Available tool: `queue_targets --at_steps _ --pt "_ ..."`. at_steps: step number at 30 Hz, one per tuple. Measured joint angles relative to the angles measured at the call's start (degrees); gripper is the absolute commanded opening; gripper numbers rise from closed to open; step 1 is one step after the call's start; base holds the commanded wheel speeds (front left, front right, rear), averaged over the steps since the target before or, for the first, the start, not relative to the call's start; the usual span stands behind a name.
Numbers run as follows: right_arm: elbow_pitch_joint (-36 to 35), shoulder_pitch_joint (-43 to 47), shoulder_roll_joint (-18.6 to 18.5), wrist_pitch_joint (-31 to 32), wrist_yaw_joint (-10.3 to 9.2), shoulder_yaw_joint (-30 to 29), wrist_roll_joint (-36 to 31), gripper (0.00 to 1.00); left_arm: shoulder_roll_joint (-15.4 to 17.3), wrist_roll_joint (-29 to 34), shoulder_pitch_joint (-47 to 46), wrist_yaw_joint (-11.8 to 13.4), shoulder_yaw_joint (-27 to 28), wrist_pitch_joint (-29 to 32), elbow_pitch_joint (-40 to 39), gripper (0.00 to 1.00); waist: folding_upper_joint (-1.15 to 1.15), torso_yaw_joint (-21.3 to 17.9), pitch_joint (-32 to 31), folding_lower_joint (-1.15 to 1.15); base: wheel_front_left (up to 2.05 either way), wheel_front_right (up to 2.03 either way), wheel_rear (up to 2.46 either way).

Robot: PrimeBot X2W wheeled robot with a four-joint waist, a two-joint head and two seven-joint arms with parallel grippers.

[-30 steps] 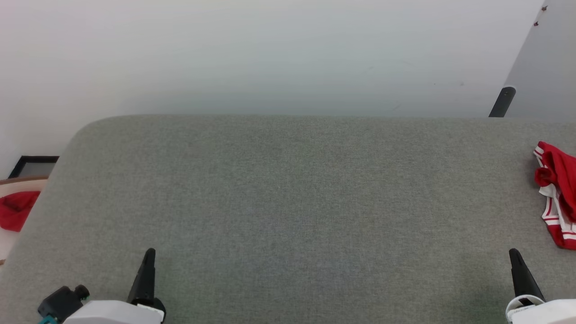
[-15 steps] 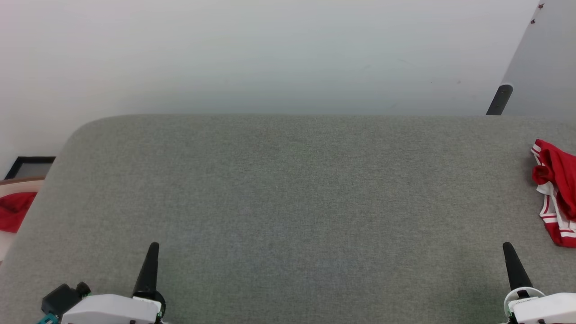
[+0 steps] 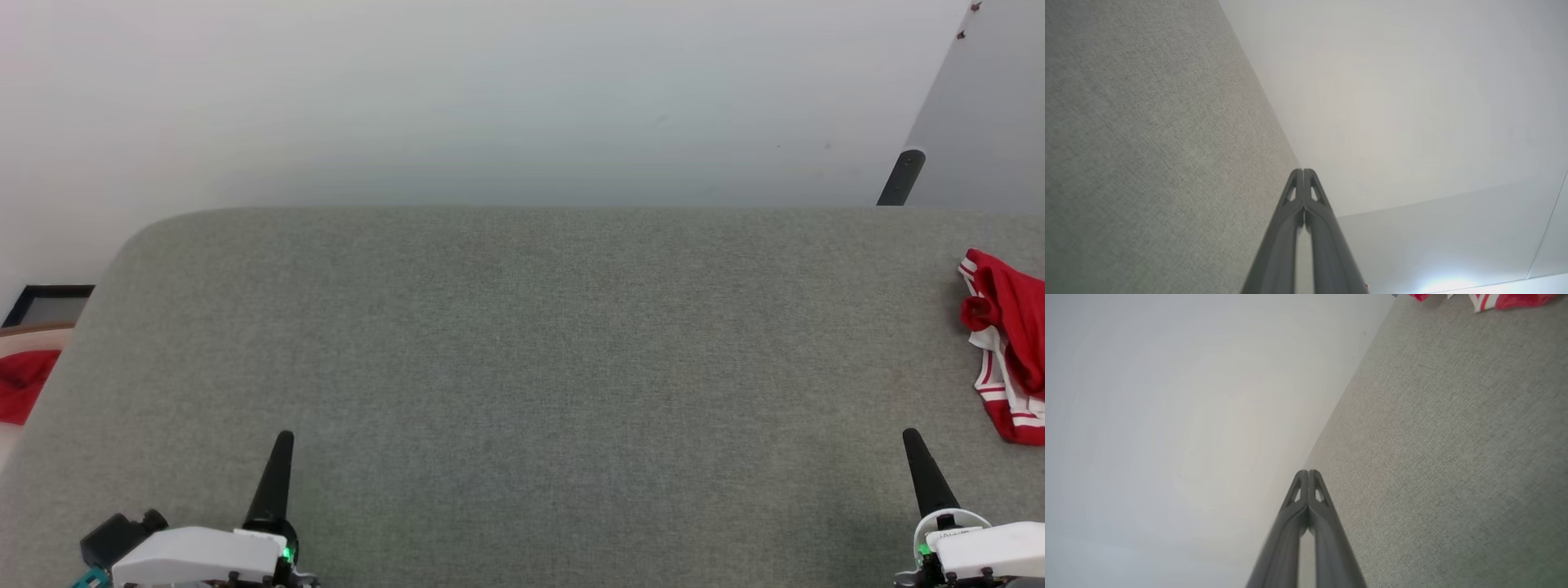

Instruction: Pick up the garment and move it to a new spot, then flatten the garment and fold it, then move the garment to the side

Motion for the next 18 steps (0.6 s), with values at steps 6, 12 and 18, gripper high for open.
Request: queue_targets --at_steps 6,12,18 --pt "0.02 -0.11 0.52 0.89 0.00 -0.18 2.91 0.00 -0.48 -2.53 -0.32 0.00 0.35 0.85 0.00 0.00 0.00 -0.19 0.09 0.00 0.00 0.00 0.00" --pt "0.00 -0.72 0.97 1.52 -0.01 -0.31 5.68 0.00 -0.98 -4.61 -0.81 0.00 0.69 1.51 -0.02 0.00 0.00 -0.38 0.19 0.00 0.00 0.00 0.00" --pt "-0.04 -1.20 1.36 2.25 -0.01 -0.46 8.44 0.00 -1.45 -6.92 -1.02 0.00 1.05 2.34 -0.02 0.00 0.00 -0.56 0.28 0.00 0.00 0.00 0.00"
